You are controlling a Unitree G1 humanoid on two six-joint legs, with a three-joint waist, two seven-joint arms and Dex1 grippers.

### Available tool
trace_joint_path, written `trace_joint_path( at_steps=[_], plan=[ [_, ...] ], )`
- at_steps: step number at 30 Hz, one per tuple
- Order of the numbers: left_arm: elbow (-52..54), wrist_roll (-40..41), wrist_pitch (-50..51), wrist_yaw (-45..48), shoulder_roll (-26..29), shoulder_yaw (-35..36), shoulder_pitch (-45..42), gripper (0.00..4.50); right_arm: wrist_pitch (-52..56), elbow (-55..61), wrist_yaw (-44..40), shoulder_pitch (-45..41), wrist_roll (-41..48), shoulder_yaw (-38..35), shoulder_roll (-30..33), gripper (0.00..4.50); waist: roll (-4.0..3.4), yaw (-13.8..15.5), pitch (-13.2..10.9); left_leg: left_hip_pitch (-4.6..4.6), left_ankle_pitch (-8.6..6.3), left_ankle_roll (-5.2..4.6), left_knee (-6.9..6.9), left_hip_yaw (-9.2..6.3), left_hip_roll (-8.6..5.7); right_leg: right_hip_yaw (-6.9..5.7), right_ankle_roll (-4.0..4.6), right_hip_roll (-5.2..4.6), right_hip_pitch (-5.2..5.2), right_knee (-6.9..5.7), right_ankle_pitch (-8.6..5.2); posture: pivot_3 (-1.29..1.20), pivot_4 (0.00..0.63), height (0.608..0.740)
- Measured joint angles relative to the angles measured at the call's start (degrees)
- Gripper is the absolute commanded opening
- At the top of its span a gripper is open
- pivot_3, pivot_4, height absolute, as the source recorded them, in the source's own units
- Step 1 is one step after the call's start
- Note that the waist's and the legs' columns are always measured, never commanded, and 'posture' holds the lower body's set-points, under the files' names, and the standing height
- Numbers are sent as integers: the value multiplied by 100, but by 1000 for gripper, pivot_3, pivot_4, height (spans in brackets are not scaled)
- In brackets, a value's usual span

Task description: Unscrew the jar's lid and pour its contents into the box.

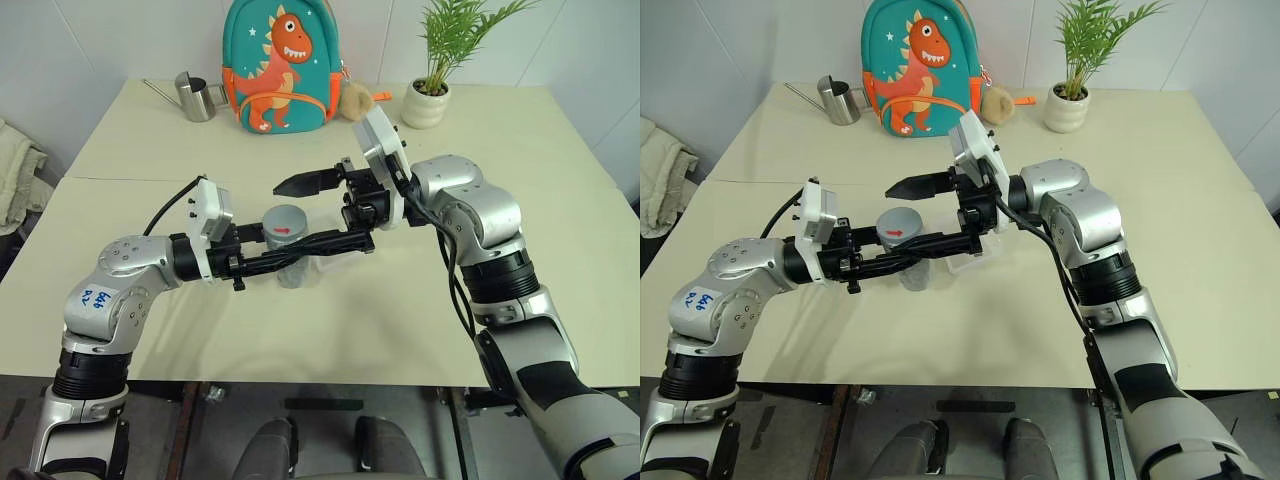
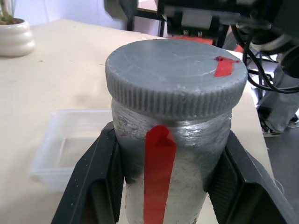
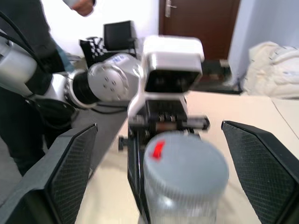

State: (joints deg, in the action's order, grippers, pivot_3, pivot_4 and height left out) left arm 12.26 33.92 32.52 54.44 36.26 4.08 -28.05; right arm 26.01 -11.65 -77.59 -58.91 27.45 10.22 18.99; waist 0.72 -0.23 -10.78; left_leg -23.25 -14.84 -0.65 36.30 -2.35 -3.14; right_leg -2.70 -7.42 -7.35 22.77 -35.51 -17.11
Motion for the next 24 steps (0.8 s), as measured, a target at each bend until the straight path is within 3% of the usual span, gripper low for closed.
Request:
trace_joint_path(
  at_steps=[24],
  plan=[
    [-56, -30, -2, -83, -41, -151, 4, 1951, -499, -493, 857, -69, -603, 69, -846, 4470, 0, -19, 0, 1, 1, 2, -2, 1, 1, 1, 0, 3, 3, -4, 0, 0, 150, 740]
  ],
)
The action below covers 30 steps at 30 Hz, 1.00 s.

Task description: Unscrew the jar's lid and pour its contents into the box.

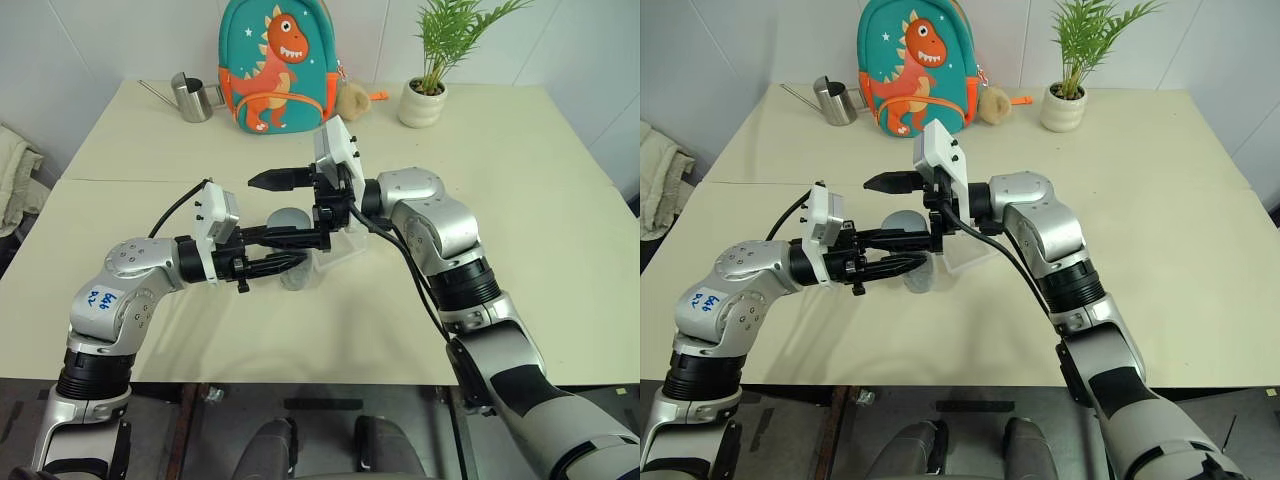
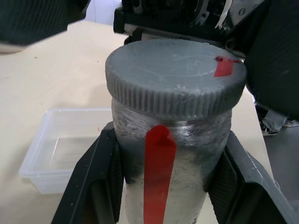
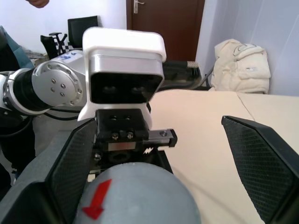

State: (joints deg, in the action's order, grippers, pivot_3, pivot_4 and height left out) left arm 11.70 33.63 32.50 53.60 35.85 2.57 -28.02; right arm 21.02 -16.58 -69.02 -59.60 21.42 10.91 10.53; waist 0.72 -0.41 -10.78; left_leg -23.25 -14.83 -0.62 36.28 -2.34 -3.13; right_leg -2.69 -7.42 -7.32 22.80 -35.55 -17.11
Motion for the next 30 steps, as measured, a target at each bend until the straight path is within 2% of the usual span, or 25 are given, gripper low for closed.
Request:
trace_joint_path(
  at_steps=[20, 30],
  plan=[
    [-130, -7, 0, -274, -96, -3, -17, 1951, -638, -1101, -690, -295, -57, 0, 363, 4470, 0, -32, 0, 0, 0, 0, -1, 0, 0, -1, 0, 0, 0, -1, 0, 0, 150, 740],
    [-145, -25, -26, -253, -90, 134, -15, 1951, -605, -1449, -887, -380, 3, -167, 946, 4470, 0, -45, 0, 0, 0, 0, -1, -1, -3, -2, 0, -4, -1, 0, 0, 0, 150, 740]
  ],
)
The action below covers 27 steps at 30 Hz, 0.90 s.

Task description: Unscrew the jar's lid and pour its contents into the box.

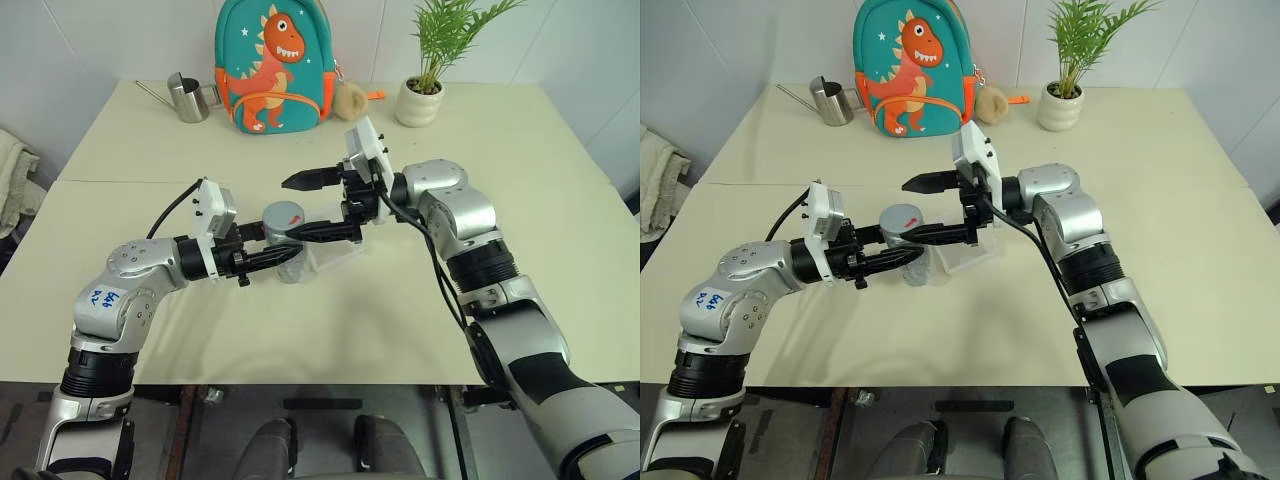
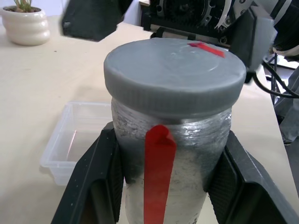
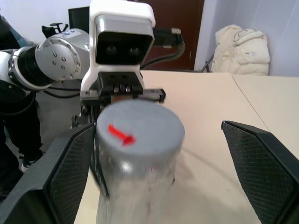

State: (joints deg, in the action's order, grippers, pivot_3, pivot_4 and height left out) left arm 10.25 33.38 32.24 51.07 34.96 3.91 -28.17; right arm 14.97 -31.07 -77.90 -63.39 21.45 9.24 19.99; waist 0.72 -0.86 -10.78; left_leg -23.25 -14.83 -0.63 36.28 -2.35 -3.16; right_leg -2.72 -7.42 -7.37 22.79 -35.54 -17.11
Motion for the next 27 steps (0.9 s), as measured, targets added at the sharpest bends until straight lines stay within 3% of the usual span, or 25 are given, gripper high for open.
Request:
trace_joint_path(
  at_steps=[9, 14, 19, 27],
  plan=[
    [86, 19, -19, 200, -6, -58, 4, 1951, 90, -324, -76, -2, -99, -323, 337, 4470, 0, -45, 0, 0, 1, 0, 0, 4, 1, -1, 0, 0, -1, 3, 0, 0, 150, 740],
    [90, 18, -19, 216, -6, -58, 10, 1951, 672, 94, -271, -1, 222, -393, 354, 4470, 0, -72, 0, 0, 1, 1, -1, 3, 6, -1, 0, 2, 0, 3, 0, 0, 150, 740],
    [93, 16, -19, 223, -6, -58, 11, 1951, 1307, 1086, -125, 82, 555, -451, 77, 4470, 0, -67, 0, 0, 1, 1, 1, 2, 5, -1, 0, 0, -1, 1, 0, 0, 150, 740],
    [93, 10, -19, 224, -8, -122, 11, 1951, 1769, 2011, 497, 369, 485, 189, -554, 4470, 0, -64, 0, 0, 1, 1, 3, 0, 1, 1, 0, -2, 1, -4, 0, 0, 150, 740]
  ],
)
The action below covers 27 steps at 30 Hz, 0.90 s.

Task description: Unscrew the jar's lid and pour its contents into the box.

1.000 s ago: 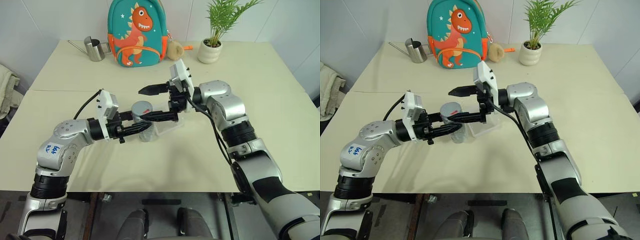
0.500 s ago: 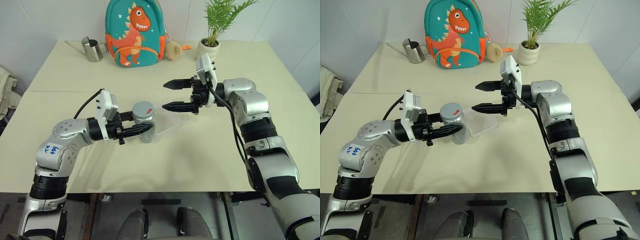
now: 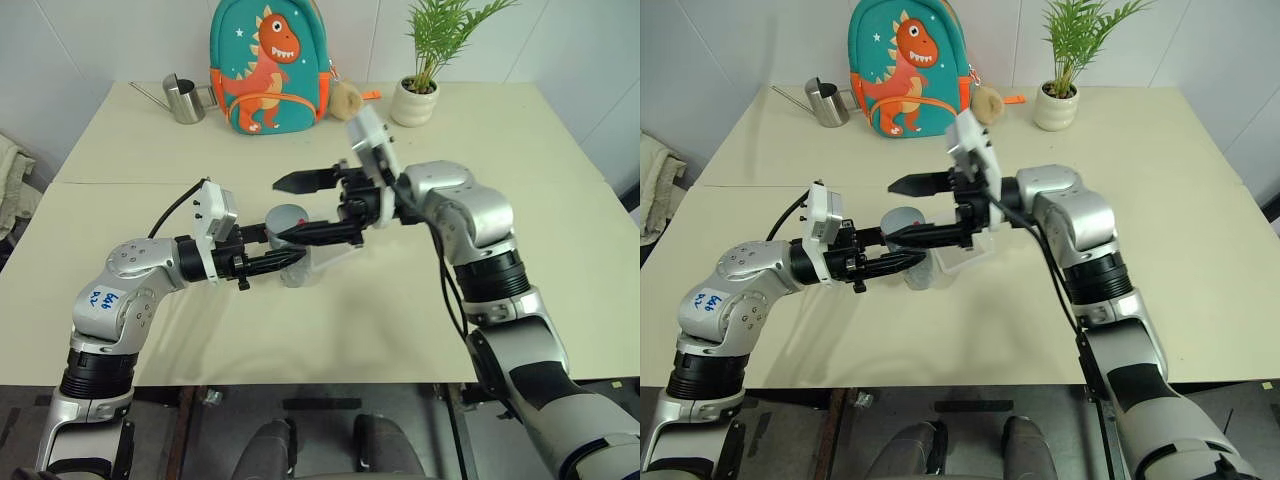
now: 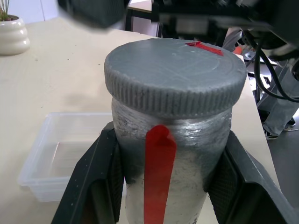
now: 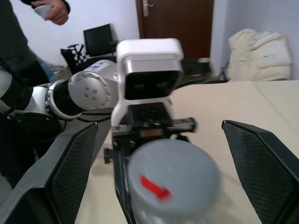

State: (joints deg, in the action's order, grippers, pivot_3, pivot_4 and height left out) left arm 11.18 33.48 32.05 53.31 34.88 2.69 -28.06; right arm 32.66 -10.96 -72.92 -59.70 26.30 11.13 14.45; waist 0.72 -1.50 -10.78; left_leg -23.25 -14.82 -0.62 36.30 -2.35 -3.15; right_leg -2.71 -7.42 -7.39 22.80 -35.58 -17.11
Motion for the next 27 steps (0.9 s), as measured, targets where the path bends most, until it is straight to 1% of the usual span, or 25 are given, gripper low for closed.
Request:
trace_joint_path(
  at_steps=[7, 16, 22, 27],
  plan=[
    [0, 0, 0, 1, -13, -71, 0, 1951, -177, -230, 346, -8, -283, 144, -224, 4470, 0, 1, 0, 0, 0, 0, 0, -1, -2, 0, 0, 0, 0, -2, 0, 0, 150, 740],
    [0, -10, 0, -83, -30, -92, 0, 1951, -720, -875, 230, -144, -475, 140, -192, 4470, 0, -11, 0, 1, 0, 0, -2, -1, -2, 0, 0, 2, 1, -2, 0, 0, 150, 740],
    [-14, -18, 0, -130, -23, -49, 1, 1951, -911, -1065, -80, -188, -399, 67, 99, 4470, 0, -5, 0, 1, 0, -1, -2, -1, -3, 0, 0, 1, 1, -2, 0, 0, 150, 740],
    [-49, -46, 0, -180, -8, 27, 3, 1951, -930, -1155, -318, -190, -289, -50, 484, 4470, 0, -1, 0, 0, 0, -1, -1, -1, -3, -1, 0, 0, 1, -1, 0, 0, 150, 740]
  ],
)
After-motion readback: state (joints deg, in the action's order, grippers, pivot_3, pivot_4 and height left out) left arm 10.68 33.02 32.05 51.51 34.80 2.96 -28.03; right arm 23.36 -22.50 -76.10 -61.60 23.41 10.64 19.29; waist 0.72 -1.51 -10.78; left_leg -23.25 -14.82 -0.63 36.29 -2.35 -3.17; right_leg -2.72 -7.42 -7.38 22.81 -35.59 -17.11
